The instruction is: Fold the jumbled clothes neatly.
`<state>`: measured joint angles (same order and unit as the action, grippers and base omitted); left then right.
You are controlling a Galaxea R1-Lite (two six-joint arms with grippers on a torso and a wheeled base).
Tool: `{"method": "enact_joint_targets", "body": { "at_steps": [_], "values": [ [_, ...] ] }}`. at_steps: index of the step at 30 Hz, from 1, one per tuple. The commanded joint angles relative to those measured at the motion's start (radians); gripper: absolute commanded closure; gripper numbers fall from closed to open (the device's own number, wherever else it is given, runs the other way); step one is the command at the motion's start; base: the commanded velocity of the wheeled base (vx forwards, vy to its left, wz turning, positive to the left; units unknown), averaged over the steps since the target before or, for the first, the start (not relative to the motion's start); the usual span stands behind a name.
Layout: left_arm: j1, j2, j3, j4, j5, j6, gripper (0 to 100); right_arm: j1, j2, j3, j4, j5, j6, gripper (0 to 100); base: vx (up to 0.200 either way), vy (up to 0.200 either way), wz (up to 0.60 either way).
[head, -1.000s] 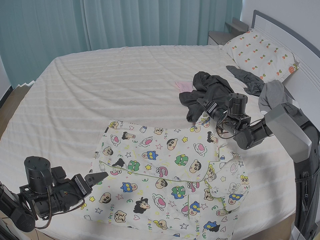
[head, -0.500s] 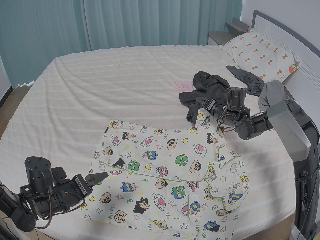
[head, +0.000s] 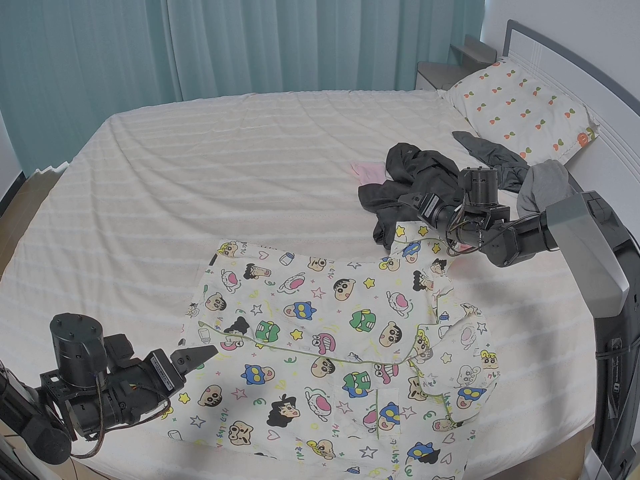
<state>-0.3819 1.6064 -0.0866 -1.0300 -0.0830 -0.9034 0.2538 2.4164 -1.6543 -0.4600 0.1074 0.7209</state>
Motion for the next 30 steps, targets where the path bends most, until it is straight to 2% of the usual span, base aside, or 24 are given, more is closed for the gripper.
{"method": "enact_joint_targets", "body": {
  "at_steps": [1,6,10,14,15,18,21,22,26,30],
  "values": [
    [-0.003,0.004,0.001,-0.001,0.000,0.000,0,-0.008,-0.008,0.007,-0.022,0.005,0.006,0,0.000,0.000,0.00],
    [-0.005,0.003,0.001,-0.001,0.000,-0.002,0,-0.015,-0.068,0.074,-0.032,0.008,0.009,0,0.000,0.000,0.00],
    [-0.006,0.003,0.001,-0.001,0.000,-0.002,0,-0.021,-0.135,0.182,-0.034,0.041,0.011,0,0.000,0.000,0.00],
    [-0.008,0.003,0.001,-0.001,0.000,-0.002,0,-0.028,-0.276,0.372,-0.037,0.127,0.009,0,0.000,0.000,0.00],
    [-0.008,0.003,0.001,-0.001,0.000,-0.002,0,-0.028,-0.281,0.378,-0.037,0.130,0.009,0,0.000,0.000,0.00],
    [-0.012,0.004,0.001,0.001,-0.003,-0.009,0,-0.062,-0.411,0.550,-0.078,0.224,0.000,0,0.000,0.000,0.00],
    [-0.028,0.001,-0.001,-0.001,-0.003,-0.025,0,-0.084,-0.471,0.643,-0.098,0.248,-0.003,0,0.000,0.000,0.00],
    [-0.035,0.003,-0.001,-0.001,-0.003,-0.028,0,-0.105,-0.534,0.748,-0.120,0.265,-0.021,0,0.000,0.000,0.00],
    [-0.035,0.001,0.001,-0.001,0.000,-0.029,0,-0.160,-0.612,0.921,-0.164,0.308,-0.089,0,0.000,0.000,0.00],
    [-0.035,0.000,-0.001,-0.001,0.012,-0.034,0,-0.197,-0.658,1.070,-0.207,0.311,-0.156,0,0.000,0.000,0.00]
  ]
}}
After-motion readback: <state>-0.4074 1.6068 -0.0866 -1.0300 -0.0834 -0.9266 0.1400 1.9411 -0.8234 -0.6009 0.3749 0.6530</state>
